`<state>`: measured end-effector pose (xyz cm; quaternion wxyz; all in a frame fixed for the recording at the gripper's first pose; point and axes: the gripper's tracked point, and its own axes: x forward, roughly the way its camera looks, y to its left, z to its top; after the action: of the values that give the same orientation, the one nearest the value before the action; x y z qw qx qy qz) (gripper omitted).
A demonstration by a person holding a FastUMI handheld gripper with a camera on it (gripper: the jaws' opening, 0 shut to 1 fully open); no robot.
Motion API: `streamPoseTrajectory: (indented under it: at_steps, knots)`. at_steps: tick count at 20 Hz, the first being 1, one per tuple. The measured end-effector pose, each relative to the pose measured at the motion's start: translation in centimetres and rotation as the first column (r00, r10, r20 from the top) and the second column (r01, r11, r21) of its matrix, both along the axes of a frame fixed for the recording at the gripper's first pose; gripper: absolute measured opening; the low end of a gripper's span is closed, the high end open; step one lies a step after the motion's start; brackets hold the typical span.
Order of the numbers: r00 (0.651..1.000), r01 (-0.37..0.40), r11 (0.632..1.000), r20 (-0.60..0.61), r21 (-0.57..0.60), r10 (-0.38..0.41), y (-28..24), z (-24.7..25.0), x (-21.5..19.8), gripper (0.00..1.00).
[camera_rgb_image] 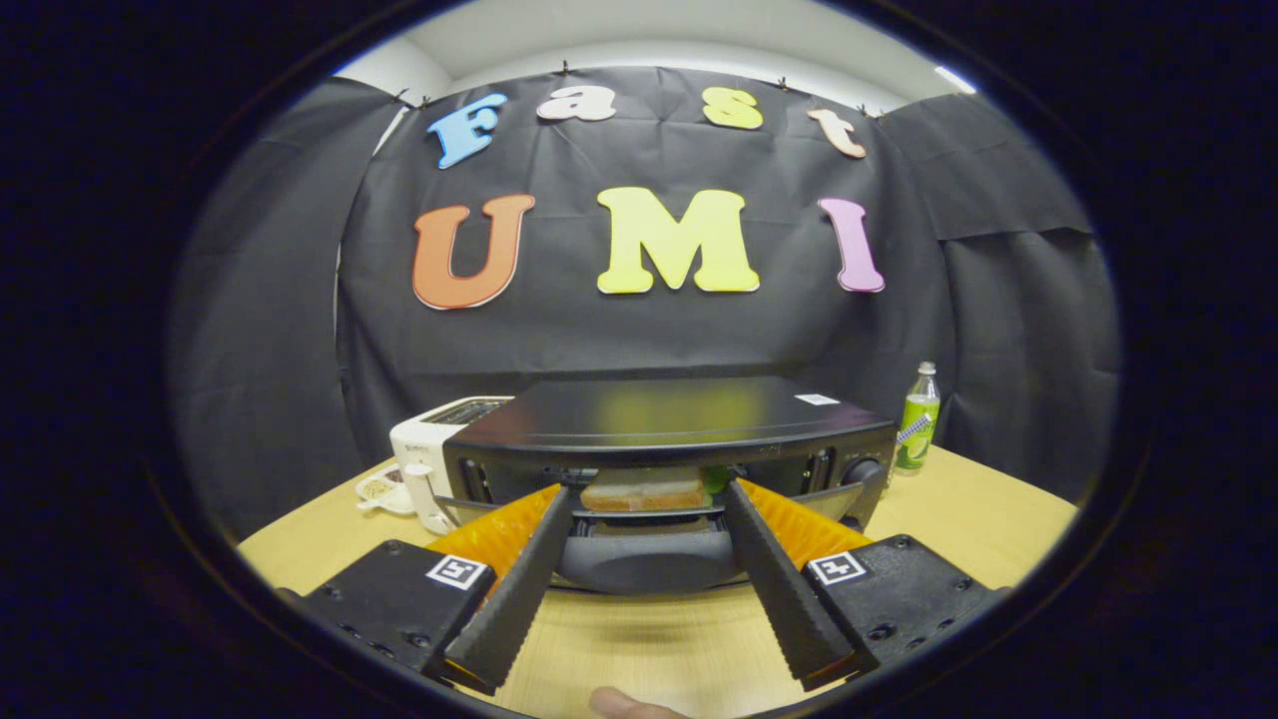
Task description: Open the toaster oven, put the food inside, and close the toaster oven door.
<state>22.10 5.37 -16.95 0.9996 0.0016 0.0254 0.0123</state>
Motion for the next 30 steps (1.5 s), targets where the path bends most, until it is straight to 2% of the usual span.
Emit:
streamPoseTrajectory:
  at_steps: [2,4,9,12,20,24,30]
  knots:
    - [1.0,-0.017,0.999,0.007,0.034,0.016,0.3,0.5,0.6,1.0]
    - [0.998,-0.068,0.995,-0.007,0.078,0.069,0.8,1.0,-0.1,1.0]
    - [0.997,-0.044,0.99,-0.056,0.136,0.052,-1.2,1.9,-4.2,1.0]
    - [0.994,-0.06,0.993,-0.087,0.099,0.069,-1.6,3.2,-7.2,1.0]
    - [0.998,-0.056,0.997,0.002,-0.049,0.056,-2.0,12.4,-16.0,1.0]
    - [0.992,-0.069,0.996,0.098,-0.059,0.075,-2.1,17.2,-20.6,1.0]
    - [0.989,-0.013,1.0,0.15,-0.011,0.014,-5.4,19.9,-25.1,1.0]
